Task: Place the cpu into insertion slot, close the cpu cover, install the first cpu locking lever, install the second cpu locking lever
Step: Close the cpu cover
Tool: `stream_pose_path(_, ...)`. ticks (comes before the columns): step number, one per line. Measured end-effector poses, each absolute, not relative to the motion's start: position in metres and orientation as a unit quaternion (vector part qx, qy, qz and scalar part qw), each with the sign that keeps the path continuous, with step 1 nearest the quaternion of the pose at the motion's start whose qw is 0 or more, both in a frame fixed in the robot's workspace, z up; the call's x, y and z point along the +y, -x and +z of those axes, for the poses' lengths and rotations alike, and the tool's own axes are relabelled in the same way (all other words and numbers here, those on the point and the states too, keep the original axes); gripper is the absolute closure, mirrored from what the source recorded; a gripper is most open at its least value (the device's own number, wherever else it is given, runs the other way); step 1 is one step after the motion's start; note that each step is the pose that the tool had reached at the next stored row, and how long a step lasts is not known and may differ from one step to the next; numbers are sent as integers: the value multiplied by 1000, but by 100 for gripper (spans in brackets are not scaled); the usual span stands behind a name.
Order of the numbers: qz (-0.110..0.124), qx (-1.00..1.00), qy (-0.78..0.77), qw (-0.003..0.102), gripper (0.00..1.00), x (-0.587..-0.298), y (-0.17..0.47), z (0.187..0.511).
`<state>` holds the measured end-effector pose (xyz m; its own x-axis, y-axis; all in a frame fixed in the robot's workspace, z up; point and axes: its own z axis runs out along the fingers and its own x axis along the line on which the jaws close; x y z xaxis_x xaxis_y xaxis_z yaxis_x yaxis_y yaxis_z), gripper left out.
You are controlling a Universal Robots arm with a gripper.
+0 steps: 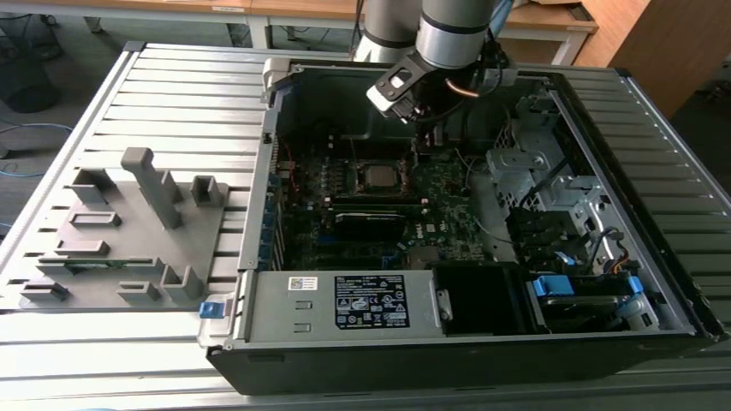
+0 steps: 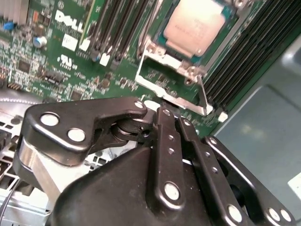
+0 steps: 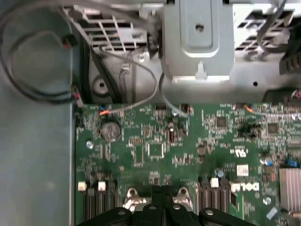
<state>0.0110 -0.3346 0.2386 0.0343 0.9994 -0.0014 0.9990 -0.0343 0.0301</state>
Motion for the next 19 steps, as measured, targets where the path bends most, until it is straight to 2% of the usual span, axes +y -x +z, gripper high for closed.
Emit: stream_pose_path(19, 15, 695, -719, 16, 89, -335, 19, 238)
